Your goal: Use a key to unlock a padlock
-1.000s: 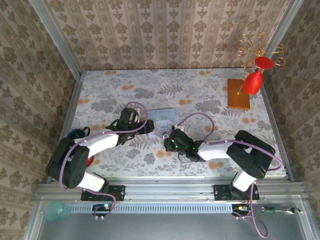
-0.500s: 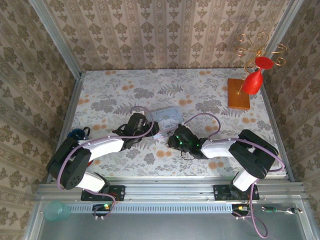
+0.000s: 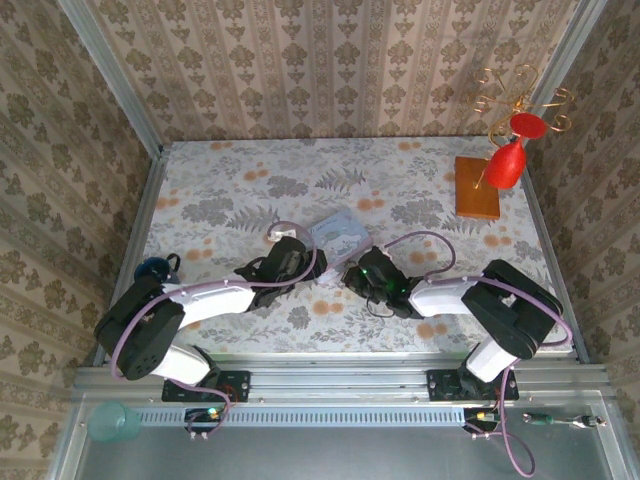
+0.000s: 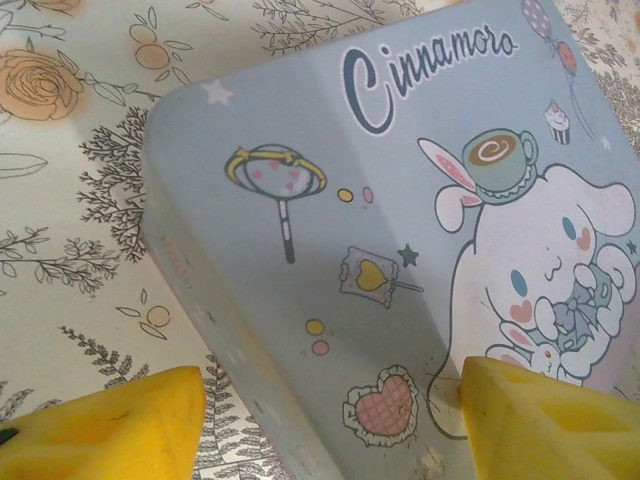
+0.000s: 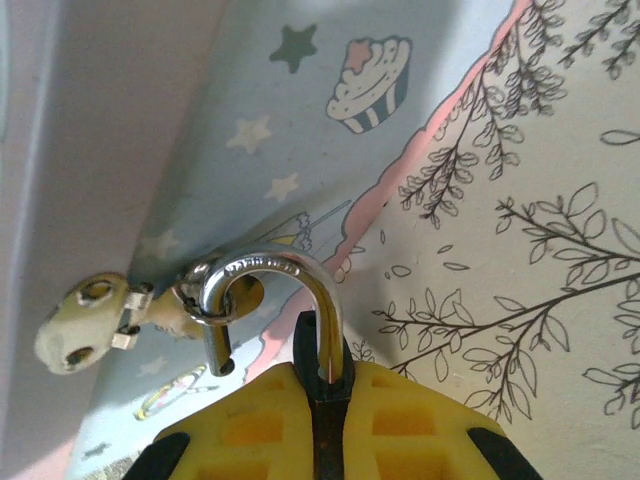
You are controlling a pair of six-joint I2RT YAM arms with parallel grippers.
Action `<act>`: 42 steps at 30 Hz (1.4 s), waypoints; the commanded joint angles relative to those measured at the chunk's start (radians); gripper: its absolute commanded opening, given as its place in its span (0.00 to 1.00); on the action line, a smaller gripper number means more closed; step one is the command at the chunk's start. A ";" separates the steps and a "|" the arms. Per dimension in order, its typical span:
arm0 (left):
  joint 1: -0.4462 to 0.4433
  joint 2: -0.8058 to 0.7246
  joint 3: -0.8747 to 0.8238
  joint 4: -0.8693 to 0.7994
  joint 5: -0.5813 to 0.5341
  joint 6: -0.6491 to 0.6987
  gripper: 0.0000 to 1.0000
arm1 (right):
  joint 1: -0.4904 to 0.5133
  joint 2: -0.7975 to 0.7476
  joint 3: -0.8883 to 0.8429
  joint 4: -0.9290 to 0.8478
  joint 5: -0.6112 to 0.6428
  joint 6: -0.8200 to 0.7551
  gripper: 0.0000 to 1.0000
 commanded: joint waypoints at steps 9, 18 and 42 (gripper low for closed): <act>-0.031 0.043 -0.052 -0.192 -0.017 -0.020 0.66 | -0.065 -0.064 0.028 -0.076 0.039 0.075 0.00; -0.031 0.035 -0.050 -0.191 -0.021 -0.023 0.67 | -0.092 -0.095 0.029 -0.138 0.013 0.046 0.01; 0.203 0.153 0.192 -0.353 0.191 0.308 0.75 | -0.109 -0.438 -0.020 -0.644 -0.117 -0.451 0.02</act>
